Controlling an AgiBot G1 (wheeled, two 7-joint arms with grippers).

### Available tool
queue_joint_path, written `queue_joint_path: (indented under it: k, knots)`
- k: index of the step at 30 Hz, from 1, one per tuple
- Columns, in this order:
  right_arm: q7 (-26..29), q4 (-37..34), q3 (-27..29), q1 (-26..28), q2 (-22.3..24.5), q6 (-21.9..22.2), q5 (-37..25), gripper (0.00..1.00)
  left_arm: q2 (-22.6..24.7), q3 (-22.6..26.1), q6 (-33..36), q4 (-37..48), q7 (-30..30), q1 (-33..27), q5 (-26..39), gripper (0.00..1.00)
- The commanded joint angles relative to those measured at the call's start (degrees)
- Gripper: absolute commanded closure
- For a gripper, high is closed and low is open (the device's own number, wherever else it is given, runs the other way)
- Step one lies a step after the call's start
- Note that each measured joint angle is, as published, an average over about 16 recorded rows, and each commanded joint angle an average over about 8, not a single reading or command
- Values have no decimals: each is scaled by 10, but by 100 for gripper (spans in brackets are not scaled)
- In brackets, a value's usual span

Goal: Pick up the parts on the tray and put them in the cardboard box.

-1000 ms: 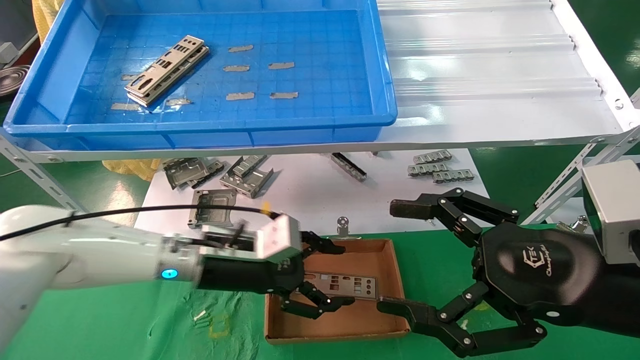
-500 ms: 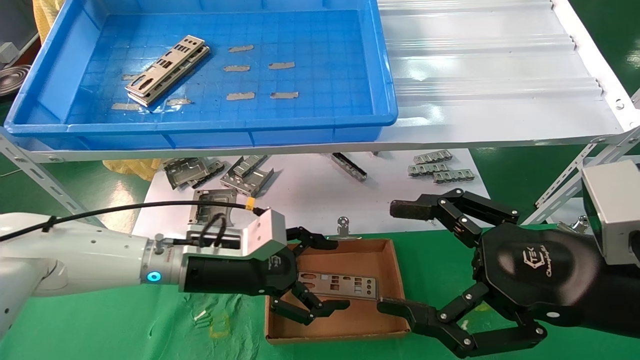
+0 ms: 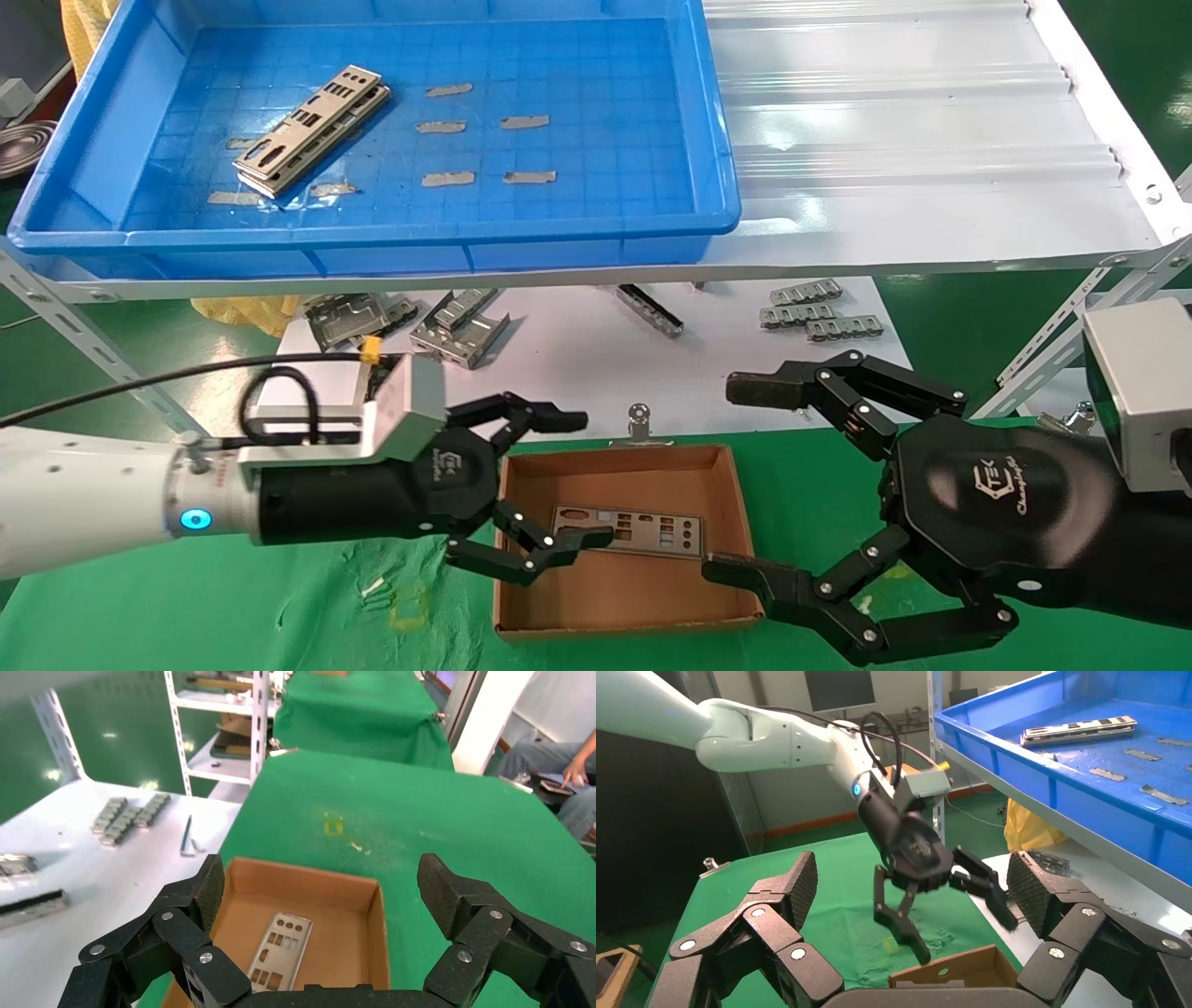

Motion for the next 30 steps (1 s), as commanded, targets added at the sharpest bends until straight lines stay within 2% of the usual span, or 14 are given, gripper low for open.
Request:
queue_joint_path:
  k: [1,30]
  knots:
    - [0,0,0,0,0,0,0,0,-11,-8,0,-18,-9,7,-7,0]
    - [0,0,0,0,0,0,0,0,-173,-129,7,-275,-143,115,-104,0]
